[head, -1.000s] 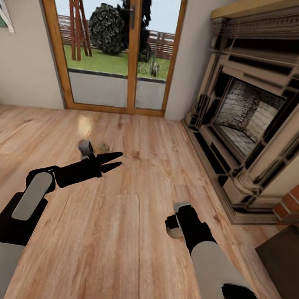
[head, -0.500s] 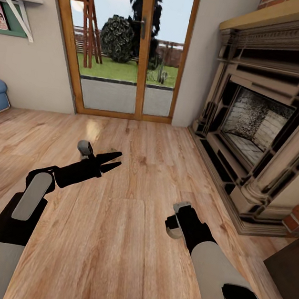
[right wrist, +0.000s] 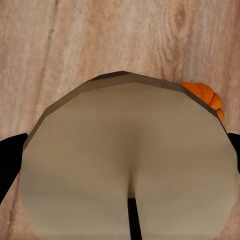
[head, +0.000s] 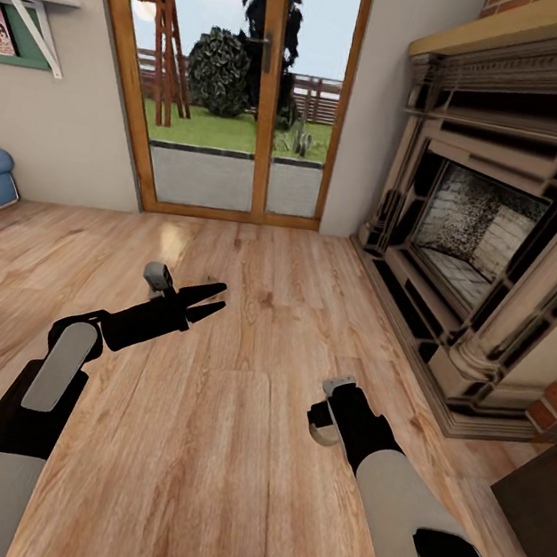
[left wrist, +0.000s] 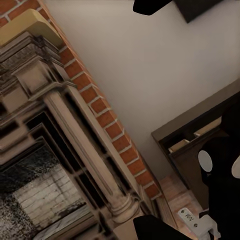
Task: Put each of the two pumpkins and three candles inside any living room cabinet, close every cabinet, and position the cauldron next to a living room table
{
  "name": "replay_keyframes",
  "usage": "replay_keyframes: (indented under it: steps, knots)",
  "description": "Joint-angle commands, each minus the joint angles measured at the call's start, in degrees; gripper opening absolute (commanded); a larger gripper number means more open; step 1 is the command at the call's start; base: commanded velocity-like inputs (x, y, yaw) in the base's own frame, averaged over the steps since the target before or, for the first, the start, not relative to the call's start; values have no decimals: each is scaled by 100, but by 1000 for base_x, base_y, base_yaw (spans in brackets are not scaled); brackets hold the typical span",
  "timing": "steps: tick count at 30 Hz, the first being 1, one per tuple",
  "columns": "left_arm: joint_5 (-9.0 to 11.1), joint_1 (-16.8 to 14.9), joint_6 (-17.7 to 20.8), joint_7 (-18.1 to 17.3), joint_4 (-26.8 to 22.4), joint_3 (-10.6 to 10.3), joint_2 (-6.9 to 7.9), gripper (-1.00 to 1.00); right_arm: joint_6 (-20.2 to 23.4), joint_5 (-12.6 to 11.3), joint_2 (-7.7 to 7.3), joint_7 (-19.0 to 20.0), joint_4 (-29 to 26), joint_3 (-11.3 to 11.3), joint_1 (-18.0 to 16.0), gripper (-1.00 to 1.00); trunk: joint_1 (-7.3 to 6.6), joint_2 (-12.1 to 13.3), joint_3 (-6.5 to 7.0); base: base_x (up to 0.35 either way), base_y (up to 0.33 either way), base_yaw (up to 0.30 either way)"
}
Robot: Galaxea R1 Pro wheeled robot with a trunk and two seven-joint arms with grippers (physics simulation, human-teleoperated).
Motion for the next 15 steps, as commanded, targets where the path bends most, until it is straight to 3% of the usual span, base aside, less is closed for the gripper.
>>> replay_keyframes:
  steps: [1,10,15]
  knots:
    - [-1,0,-4,0,4,4,0,100,0,0,0,2,0,0,0,-100,0,0,0,142,0,0]
    - [-21,1,-15,-270,185,25,6,100,0,0,8,11,7,8,0,-100,0,0,0,300,0,3]
    - [-28,1,-15,-339,199,27,8,100,0,0,8,11,9,9,0,-100,0,0,0,336,0,215]
